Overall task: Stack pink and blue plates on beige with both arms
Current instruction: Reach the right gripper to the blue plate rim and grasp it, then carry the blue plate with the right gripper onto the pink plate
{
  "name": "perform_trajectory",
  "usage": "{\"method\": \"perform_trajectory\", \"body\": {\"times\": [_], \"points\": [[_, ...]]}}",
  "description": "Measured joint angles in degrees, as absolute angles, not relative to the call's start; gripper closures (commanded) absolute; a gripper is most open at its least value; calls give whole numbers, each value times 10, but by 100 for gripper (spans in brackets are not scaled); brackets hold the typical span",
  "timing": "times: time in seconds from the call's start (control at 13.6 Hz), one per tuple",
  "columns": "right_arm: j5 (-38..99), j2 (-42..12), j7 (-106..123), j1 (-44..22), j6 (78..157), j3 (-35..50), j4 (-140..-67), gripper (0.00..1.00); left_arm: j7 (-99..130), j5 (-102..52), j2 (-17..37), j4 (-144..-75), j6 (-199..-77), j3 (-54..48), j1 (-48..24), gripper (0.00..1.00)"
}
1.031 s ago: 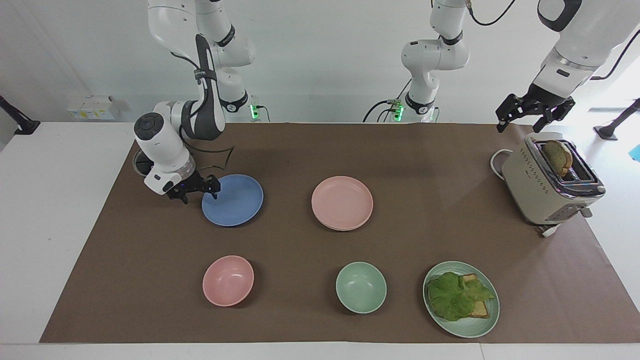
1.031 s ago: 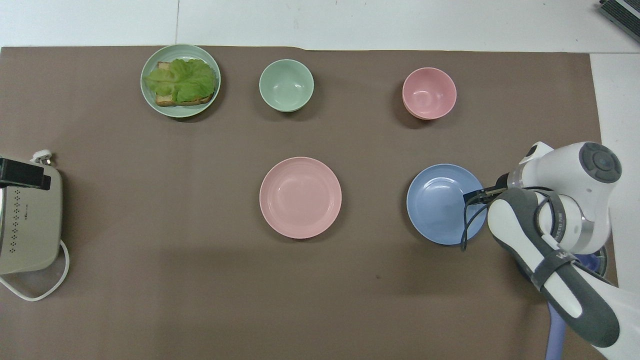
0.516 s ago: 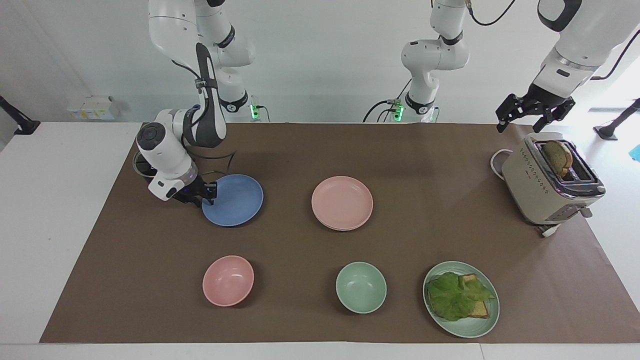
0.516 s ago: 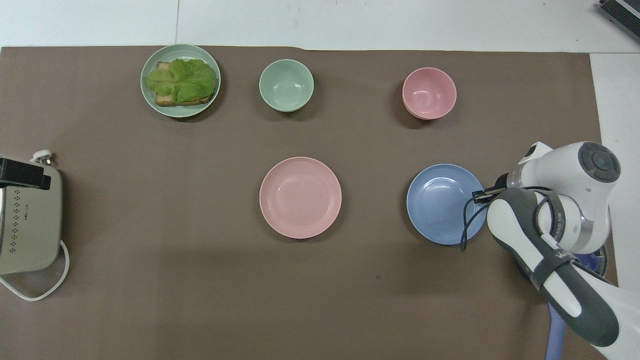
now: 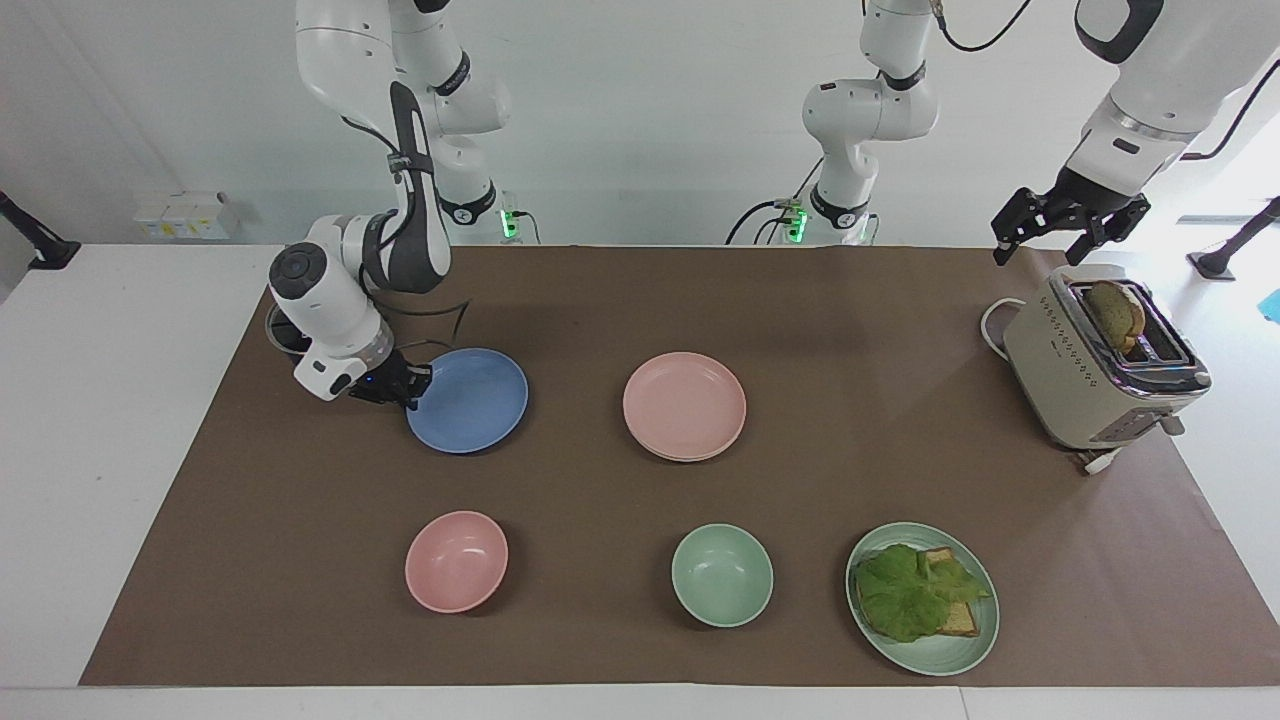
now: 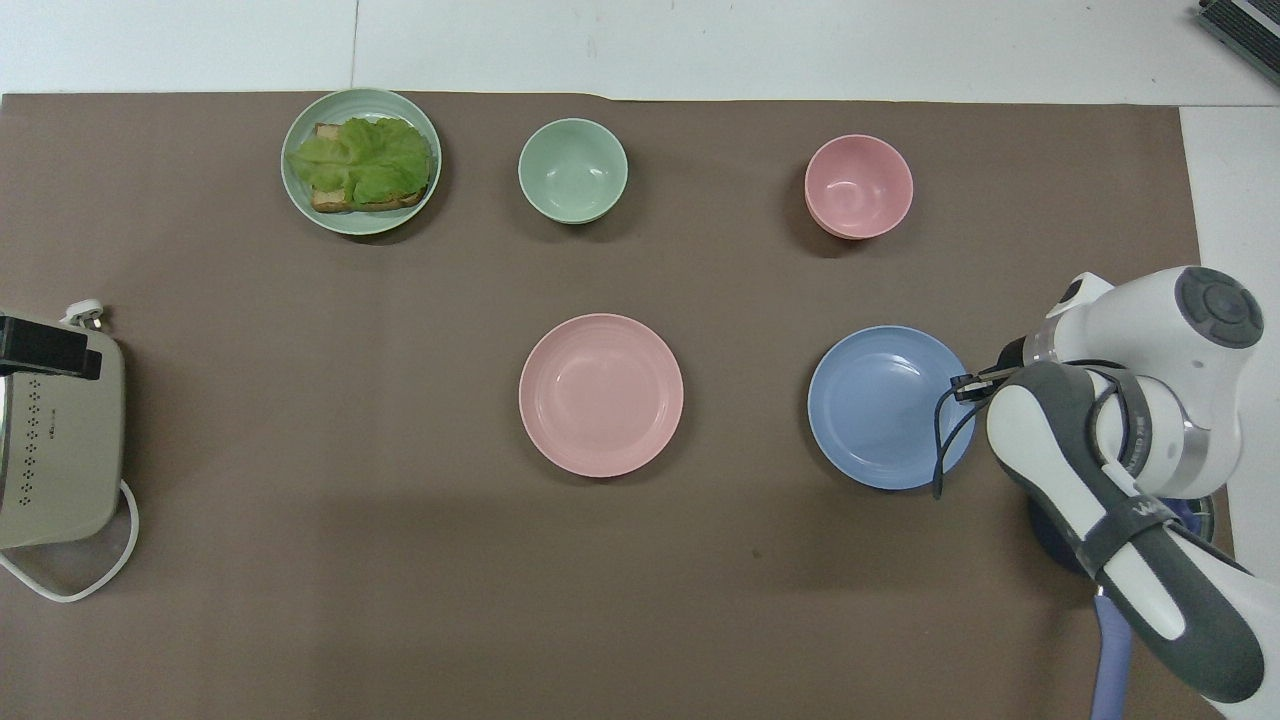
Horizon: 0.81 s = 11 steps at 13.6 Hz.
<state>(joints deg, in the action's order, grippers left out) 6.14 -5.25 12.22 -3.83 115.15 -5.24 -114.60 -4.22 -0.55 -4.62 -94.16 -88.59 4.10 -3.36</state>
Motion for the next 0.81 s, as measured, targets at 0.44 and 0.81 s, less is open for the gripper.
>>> {"method": "perform_trajectory", "body": {"times": [0.44,0.81], "points": [[80,-30,36,-119,1103,-48,-1098,100,-42,-5,-46,-942,-886,41,-34,0],[113,-36,-105,-233,1135,-45,-1098,100,-42,-5,-46,-942,-886,41,-34,0]]}}
